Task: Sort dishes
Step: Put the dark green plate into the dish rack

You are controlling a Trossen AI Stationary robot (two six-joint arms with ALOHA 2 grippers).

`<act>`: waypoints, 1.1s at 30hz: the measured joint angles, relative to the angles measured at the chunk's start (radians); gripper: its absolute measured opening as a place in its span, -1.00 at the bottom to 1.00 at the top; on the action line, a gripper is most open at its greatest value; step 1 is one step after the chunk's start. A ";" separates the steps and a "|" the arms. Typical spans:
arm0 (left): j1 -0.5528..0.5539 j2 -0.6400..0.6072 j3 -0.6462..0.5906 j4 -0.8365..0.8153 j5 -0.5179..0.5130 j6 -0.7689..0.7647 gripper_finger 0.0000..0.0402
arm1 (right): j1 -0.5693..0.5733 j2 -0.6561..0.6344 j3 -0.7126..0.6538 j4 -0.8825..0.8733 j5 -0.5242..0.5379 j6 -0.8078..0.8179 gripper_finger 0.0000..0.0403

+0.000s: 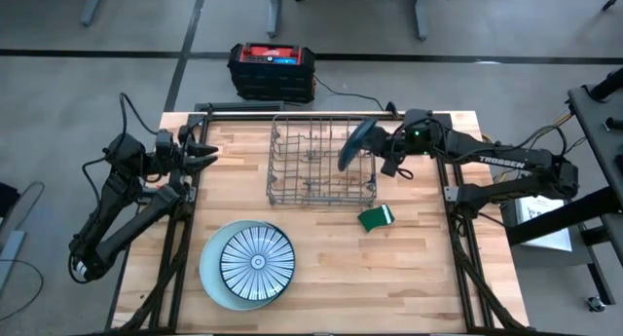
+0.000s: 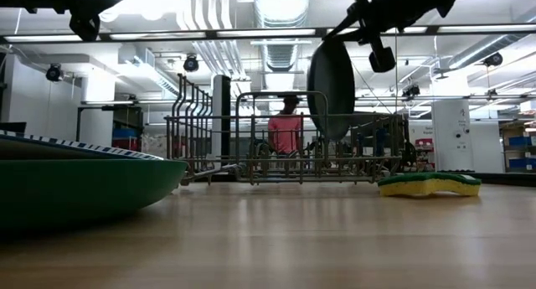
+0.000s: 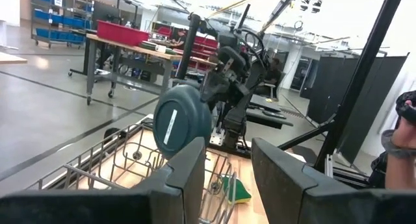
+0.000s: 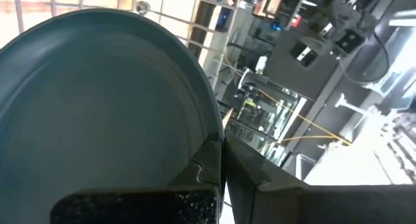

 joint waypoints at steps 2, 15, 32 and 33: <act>0.000 0.000 0.000 0.000 0.000 -0.010 -0.42 | 0.000 -0.002 0.001 0.005 0.000 -0.018 -1.00; 0.000 0.000 0.000 -0.002 -0.005 -0.024 -0.42 | 0.000 0.001 0.001 -0.090 -0.035 -0.123 -1.00; 0.000 0.000 0.000 -0.002 -0.006 -0.024 -0.42 | -0.002 0.002 -0.007 -0.199 -0.132 -0.174 -1.00; 0.000 0.000 0.000 -0.002 -0.006 -0.024 -0.42 | -0.002 0.002 -0.008 -0.200 -0.132 -0.171 -1.00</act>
